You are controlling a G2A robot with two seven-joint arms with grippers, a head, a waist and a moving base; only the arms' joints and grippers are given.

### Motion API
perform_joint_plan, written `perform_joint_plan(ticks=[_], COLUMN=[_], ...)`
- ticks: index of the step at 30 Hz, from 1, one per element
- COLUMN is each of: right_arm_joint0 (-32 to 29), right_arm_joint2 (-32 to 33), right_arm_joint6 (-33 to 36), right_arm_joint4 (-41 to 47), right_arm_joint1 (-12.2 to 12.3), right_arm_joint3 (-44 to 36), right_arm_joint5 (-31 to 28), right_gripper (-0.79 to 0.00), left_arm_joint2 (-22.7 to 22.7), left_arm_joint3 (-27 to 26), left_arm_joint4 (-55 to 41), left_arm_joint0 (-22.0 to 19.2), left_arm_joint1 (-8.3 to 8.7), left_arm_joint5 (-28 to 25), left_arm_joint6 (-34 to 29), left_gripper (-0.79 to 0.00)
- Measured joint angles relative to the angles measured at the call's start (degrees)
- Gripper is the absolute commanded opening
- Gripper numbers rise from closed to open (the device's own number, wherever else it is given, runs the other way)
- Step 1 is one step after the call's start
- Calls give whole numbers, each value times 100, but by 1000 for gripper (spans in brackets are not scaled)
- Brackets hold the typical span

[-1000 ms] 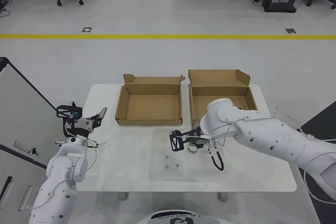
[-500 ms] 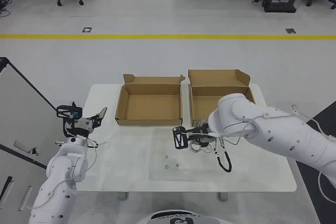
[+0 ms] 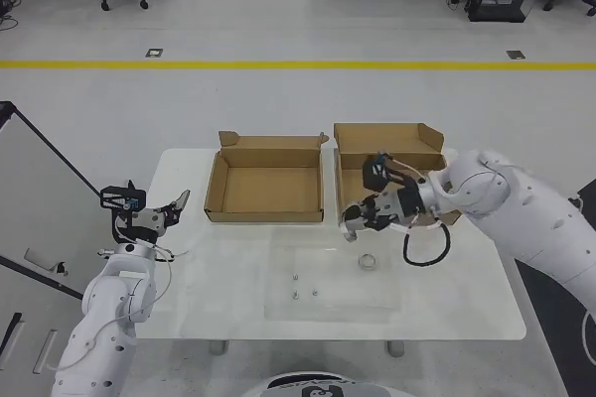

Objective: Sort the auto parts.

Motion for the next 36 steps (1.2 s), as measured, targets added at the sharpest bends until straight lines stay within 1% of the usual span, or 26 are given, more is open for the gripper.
perform_joint_plan(ticks=[3,5,7,9,15,17,36], right_arm_joint0=[-216,-259,-257,-242,-227,-240,-244], right_arm_joint2=[11,-21,-49,-74,-38,6,19], right_arm_joint6=[-161,-103,51,48,37,37,38], right_arm_joint4=[945,1534,2205,2755,4025,4330,4397], right_arm_joint1=[-3,-34,-80,-115,-184,-202,-206], right_arm_joint3=[322,368,217,-12,-790,-1027,-1064], right_arm_joint5=[-486,-680,-693,-681,-680,-680,-681], right_gripper=[-785,-785,-785,-785,-785,-785,-785], left_arm_joint2=[0,0,0,0,0,0,0], left_arm_joint3=[0,0,0,0,0,0,0], left_arm_joint4=[0,0,0,0,0,0,0], left_arm_joint0=[0,0,0,0,0,0,0], left_arm_joint1=[0,0,0,0,0,0,0], left_arm_joint5=[0,0,0,0,0,0,0], left_arm_joint6=[0,0,0,0,0,0,0], left_gripper=[0,0,0,0,0,0,0])
